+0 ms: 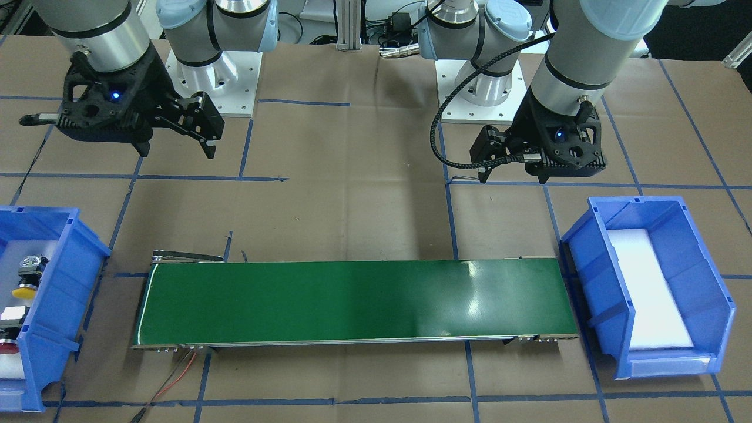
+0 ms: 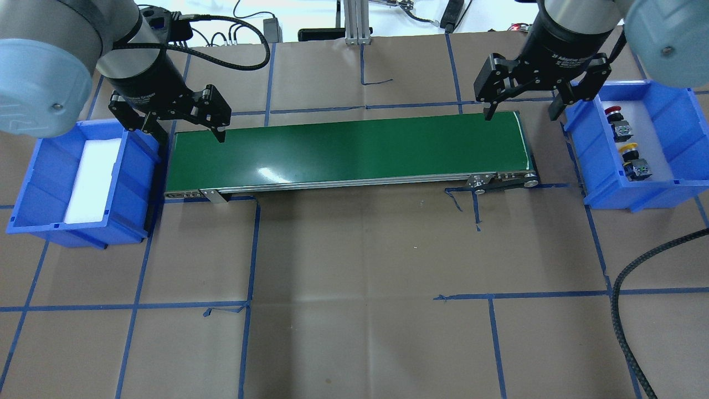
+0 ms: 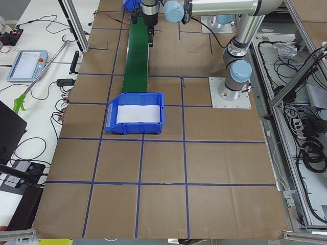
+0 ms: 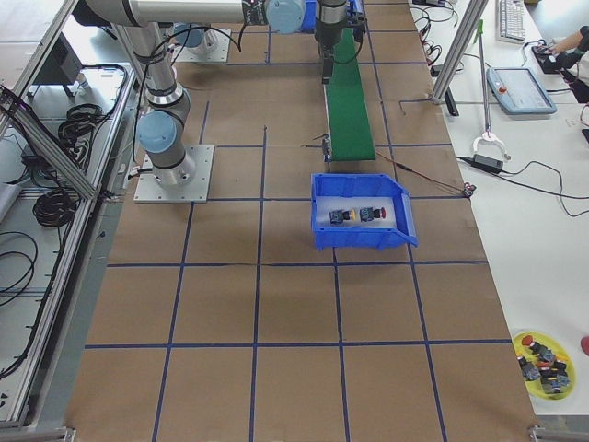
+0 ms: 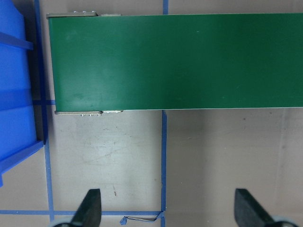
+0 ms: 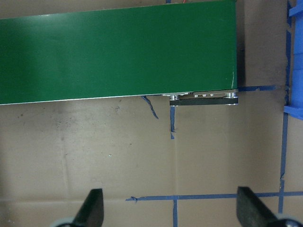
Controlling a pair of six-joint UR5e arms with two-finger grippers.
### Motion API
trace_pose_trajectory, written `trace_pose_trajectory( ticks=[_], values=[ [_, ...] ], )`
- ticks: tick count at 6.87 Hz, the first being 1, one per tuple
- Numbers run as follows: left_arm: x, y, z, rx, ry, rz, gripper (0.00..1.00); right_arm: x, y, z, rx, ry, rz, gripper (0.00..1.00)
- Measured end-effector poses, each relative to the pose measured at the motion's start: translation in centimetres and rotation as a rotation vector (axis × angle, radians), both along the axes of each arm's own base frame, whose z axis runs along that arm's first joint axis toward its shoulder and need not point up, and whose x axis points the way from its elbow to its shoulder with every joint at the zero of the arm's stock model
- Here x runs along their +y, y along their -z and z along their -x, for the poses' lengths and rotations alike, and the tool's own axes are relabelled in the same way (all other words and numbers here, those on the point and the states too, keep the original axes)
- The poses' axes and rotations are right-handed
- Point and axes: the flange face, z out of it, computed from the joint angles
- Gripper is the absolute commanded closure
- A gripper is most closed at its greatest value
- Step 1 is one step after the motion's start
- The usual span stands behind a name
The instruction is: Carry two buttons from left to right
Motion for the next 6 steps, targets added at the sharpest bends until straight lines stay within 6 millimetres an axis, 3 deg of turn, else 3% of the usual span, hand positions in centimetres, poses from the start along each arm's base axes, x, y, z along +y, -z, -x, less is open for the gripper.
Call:
trace_pose_trajectory(
  ticks=[1,3,6],
  values=[
    [0.0,0.0,0.0,0.0,0.001,0.0,0.0,0.7,0.8,-1.5,0.005,0.002,-0.012,0.0],
    [0.0,0.0,0.0,0.0,0.001,0.001,0.0,1.1,2.0,-2.3,0.001,-0.003,-0.031,0.0],
    [0.0,0.0,0.0,0.001,0.001,0.001,0.0,2.1,0.5,-2.1,0.003,-0.003,-0.002,0.0]
  ],
)
